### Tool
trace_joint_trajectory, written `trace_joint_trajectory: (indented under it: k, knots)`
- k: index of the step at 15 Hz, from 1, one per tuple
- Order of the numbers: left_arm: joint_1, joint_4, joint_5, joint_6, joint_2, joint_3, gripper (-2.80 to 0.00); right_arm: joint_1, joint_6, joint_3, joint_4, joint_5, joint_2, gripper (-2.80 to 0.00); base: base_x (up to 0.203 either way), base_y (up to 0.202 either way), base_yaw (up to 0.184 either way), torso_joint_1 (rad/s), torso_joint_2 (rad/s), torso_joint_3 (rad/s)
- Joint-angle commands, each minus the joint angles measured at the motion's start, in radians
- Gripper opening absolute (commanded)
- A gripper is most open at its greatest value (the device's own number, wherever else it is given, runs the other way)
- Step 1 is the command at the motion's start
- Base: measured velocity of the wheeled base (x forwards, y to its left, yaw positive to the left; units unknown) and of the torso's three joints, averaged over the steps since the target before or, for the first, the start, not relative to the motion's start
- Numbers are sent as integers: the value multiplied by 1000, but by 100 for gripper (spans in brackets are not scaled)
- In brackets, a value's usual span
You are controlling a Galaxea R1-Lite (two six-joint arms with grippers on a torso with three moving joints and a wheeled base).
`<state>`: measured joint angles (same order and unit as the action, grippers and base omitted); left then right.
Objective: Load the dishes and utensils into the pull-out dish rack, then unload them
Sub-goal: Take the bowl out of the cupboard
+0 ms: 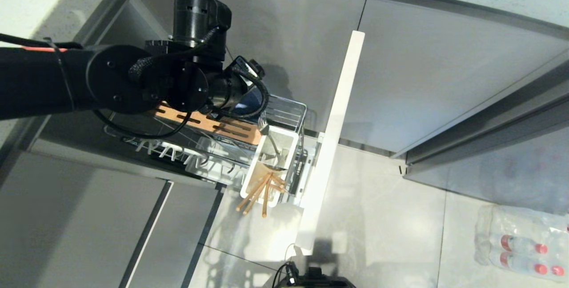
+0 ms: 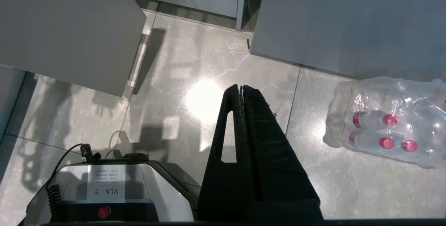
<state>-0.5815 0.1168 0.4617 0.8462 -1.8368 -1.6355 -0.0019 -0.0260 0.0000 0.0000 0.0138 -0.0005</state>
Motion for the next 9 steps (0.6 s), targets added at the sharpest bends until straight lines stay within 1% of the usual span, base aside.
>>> trace_joint_trajectory:
  k: [1, 9]
  knots:
    - [2, -3, 3, 0, -13, 3, 0, -1, -1, 0, 0, 0, 0, -280, 0, 0, 0, 0, 0, 0]
    - [23, -8, 0, -10, -45, -10, 0, -1, -1, 0, 0, 0, 0, -280, 0, 0, 0, 0, 0, 0]
